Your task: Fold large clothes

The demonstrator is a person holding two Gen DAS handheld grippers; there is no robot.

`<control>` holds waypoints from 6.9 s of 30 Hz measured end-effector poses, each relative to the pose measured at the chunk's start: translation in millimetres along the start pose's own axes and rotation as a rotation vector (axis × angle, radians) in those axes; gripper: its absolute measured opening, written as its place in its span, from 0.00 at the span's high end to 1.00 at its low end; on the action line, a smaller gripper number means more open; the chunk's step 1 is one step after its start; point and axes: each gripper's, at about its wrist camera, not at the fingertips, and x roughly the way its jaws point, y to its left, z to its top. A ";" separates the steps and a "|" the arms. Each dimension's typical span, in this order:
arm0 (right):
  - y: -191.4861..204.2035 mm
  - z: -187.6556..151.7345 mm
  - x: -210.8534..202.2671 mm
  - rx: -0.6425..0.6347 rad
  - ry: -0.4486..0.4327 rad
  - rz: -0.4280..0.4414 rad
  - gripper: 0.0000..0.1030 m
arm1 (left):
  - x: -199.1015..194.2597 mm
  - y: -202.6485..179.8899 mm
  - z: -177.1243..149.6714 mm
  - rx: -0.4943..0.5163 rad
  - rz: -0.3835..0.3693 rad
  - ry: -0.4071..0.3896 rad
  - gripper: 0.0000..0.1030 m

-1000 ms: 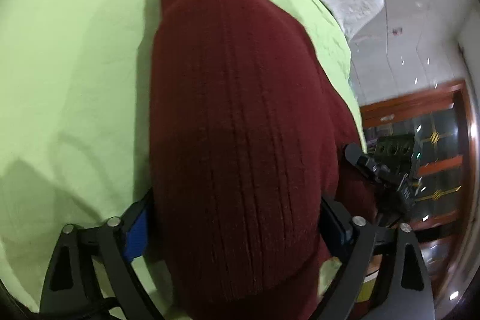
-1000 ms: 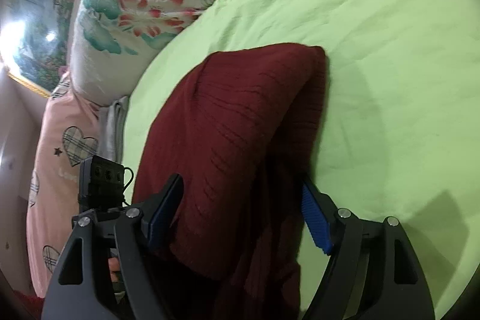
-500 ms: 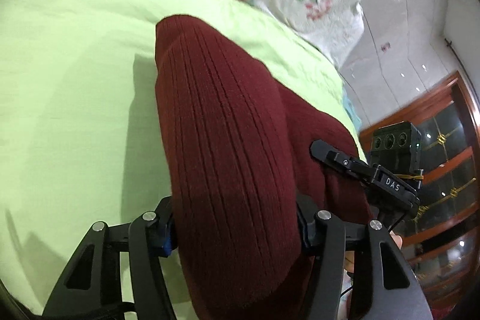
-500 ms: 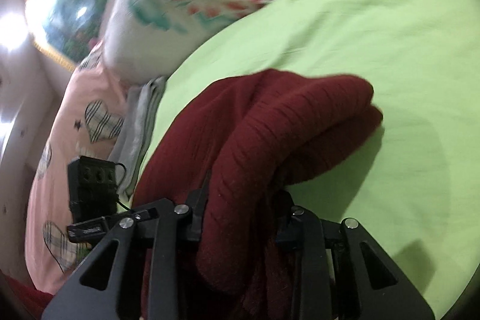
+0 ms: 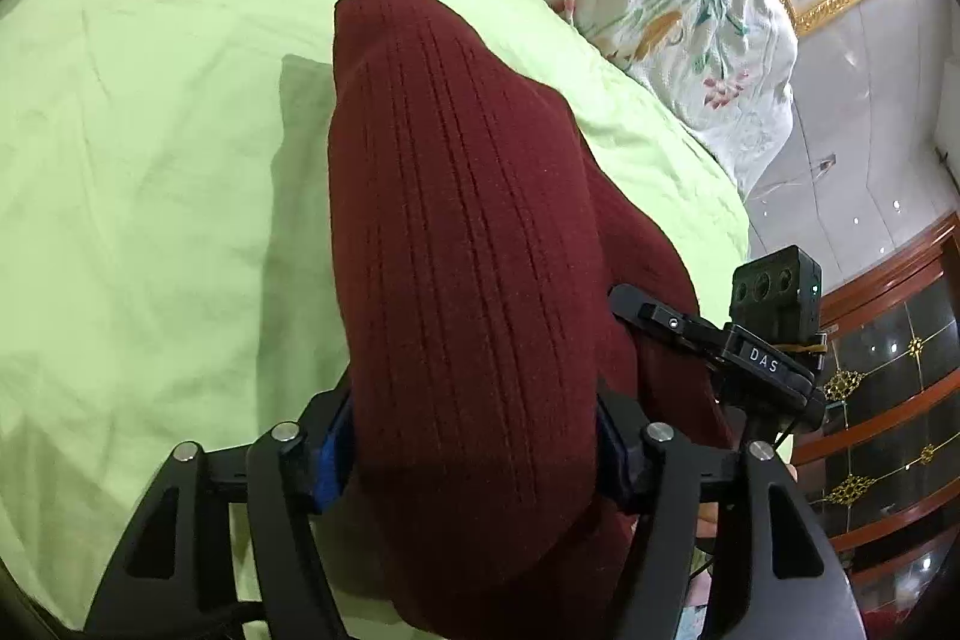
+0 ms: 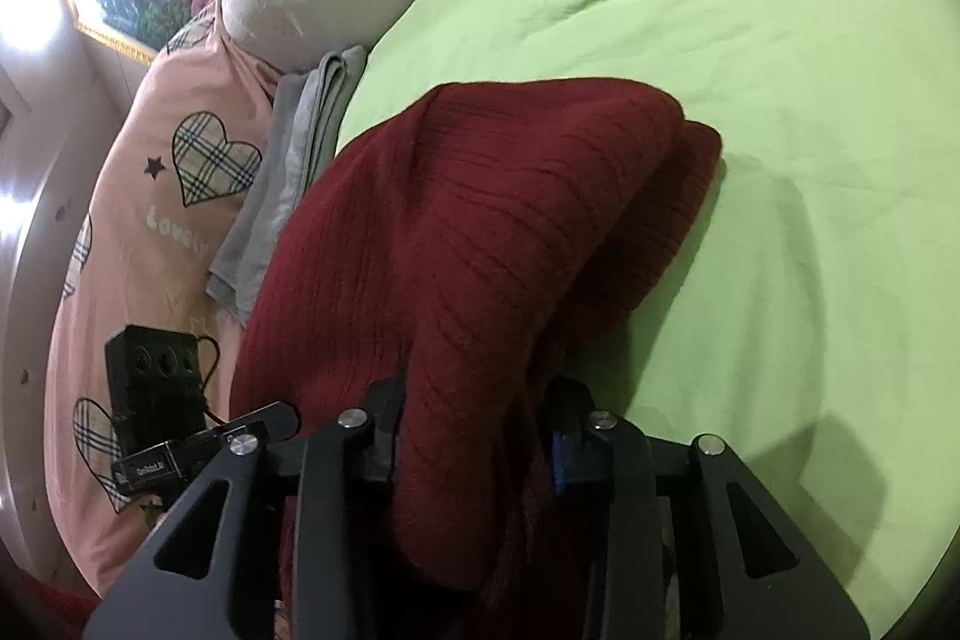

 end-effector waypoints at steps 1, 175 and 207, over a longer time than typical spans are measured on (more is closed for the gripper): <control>0.6 0.4 -0.6 0.004 0.003 -0.005 0.61 | 1.2 -1.7 0.5 0.001 0.008 0.001 0.32; 93.7 -86.8 -95.3 -0.112 -0.213 -0.263 0.48 | -134.8 -61.4 -96.0 0.203 0.455 -0.189 0.18; 171.8 -165.6 -151.0 -0.455 -0.114 -0.445 0.18 | -201.3 -104.6 -135.4 0.496 0.680 -0.256 0.15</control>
